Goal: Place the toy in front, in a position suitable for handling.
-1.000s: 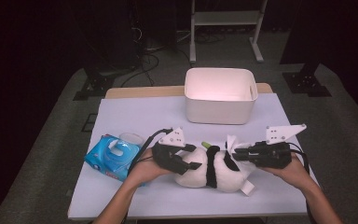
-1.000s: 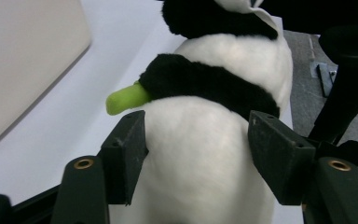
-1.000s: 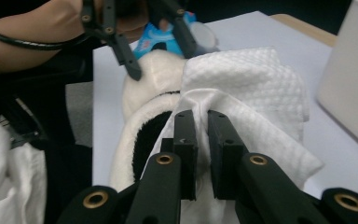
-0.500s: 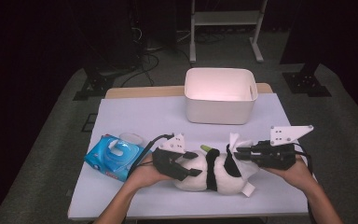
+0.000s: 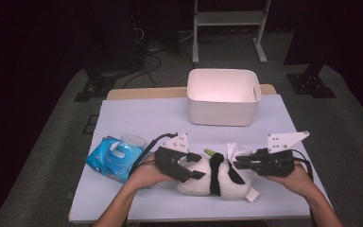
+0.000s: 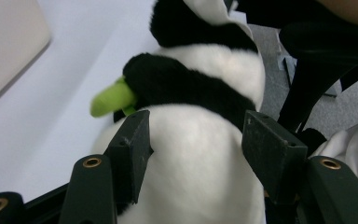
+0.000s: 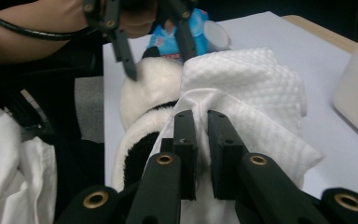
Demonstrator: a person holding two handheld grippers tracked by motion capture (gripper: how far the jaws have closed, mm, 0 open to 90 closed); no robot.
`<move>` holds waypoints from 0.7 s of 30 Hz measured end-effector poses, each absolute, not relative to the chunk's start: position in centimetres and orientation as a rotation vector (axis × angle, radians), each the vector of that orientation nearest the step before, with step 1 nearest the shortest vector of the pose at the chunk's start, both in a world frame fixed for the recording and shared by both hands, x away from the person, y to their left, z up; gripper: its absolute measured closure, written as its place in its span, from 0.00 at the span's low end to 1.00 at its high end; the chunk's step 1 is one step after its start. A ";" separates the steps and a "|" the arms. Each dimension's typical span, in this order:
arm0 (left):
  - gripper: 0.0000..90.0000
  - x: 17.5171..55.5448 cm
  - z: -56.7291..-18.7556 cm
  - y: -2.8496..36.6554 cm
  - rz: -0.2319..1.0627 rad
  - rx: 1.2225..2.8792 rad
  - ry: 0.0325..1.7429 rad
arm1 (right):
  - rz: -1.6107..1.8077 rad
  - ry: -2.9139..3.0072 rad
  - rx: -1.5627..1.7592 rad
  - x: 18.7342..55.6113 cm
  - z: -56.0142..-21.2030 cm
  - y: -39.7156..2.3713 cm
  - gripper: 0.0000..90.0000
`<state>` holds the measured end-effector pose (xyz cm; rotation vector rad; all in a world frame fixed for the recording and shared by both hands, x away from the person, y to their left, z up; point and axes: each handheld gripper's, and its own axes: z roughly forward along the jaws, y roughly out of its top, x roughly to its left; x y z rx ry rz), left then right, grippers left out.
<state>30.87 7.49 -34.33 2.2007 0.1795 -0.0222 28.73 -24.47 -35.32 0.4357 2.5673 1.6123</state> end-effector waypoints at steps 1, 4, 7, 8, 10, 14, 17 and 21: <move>0.46 31.0 -34.1 7.4 -0.019 2.199 0.178 | 1.615 2.571 0.429 28.6 -35.3 -24.4 0.91; 0.46 31.5 -33.8 7.1 -0.014 2.198 0.173 | 1.617 2.583 0.414 28.2 -35.5 -24.3 0.91; 0.47 31.9 -33.7 6.5 -0.013 2.198 0.180 | 1.616 2.598 0.400 27.7 -35.6 -24.2 0.91; 0.47 32.1 -33.8 6.2 -0.010 2.202 0.186 | 1.615 2.598 0.394 27.6 -35.6 -24.2 0.91; 0.49 32.4 -33.8 6.0 -0.011 2.209 0.187 | 1.611 2.601 0.386 27.2 -35.7 -24.1 0.91; 0.53 33.1 -34.0 5.3 -0.011 2.221 0.192 | 1.607 2.605 0.376 26.8 -35.7 -24.2 0.91; 0.57 33.8 -34.3 5.0 -0.007 2.249 0.203 | 1.606 2.608 0.362 26.4 -35.8 -24.2 0.91; 0.59 34.6 -34.9 4.9 -0.043 2.260 0.215 | 1.610 2.606 0.356 26.2 -35.9 -24.3 0.91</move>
